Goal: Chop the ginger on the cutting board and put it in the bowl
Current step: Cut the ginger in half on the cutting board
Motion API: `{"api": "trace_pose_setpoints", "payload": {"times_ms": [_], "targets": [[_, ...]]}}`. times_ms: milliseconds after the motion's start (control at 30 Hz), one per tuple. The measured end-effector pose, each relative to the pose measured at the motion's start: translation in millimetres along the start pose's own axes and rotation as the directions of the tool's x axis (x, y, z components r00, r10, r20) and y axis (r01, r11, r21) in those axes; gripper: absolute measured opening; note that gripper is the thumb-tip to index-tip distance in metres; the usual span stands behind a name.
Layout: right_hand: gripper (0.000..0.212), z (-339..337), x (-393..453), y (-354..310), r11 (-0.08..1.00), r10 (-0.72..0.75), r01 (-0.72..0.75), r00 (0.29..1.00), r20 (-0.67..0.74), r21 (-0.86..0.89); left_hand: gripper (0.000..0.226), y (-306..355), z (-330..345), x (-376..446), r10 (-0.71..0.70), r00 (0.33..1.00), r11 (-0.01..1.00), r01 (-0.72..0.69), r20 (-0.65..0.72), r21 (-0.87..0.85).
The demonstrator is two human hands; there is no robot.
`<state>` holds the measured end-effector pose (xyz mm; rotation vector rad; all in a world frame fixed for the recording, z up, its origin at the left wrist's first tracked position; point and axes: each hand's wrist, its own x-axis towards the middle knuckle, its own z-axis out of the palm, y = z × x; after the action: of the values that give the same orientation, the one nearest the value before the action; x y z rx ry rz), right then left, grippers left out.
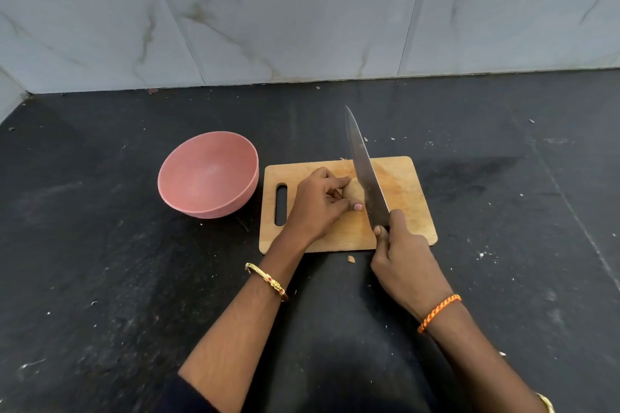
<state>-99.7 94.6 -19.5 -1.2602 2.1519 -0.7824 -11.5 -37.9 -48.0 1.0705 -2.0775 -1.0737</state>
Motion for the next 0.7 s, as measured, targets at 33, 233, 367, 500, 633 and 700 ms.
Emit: {"api": "trace_pose_setpoints", "payload": {"times_ms": [33, 233, 367, 500, 633, 700], "targets": [[0.011, 0, 4, -3, 1.0, 0.01, -0.01, 1.0, 0.006, -0.007, 0.054, 0, 0, 0, 0.002, 1.0, 1.0, -0.002, 0.0, -0.003], [0.01, 8, 17, -28, 0.979, 0.092, -0.088, 0.996, 0.014, -0.186, 0.052, -5, -2, -3, -0.014, 1.0, 0.998, 0.014, -0.002, -0.063], [0.018, 10, 19, -38, 0.956, 0.126, -0.117, 0.992, 0.017, -0.27, 0.052, -9, -3, -4, -0.027, 1.0, 0.997, 0.028, 0.011, -0.066], [0.025, 14, 12, -37, 0.932, 0.21, -0.174, 0.974, 0.083, -0.317, 0.05, -11, -4, -4, -0.032, 0.999, 0.998, 0.032, 0.011, -0.057], [0.024, 16, -4, -34, 0.911, 0.255, -0.197, 0.96, 0.119, -0.362, 0.051, -13, -5, -2, -0.032, 0.999, 0.999, 0.033, 0.021, -0.038], [0.024, 12, -11, -33, 0.907, 0.254, -0.188, 0.958, 0.135, -0.376, 0.048, -14, -5, -1, -0.046, 0.998, 0.998, 0.047, 0.038, -0.034]]}}
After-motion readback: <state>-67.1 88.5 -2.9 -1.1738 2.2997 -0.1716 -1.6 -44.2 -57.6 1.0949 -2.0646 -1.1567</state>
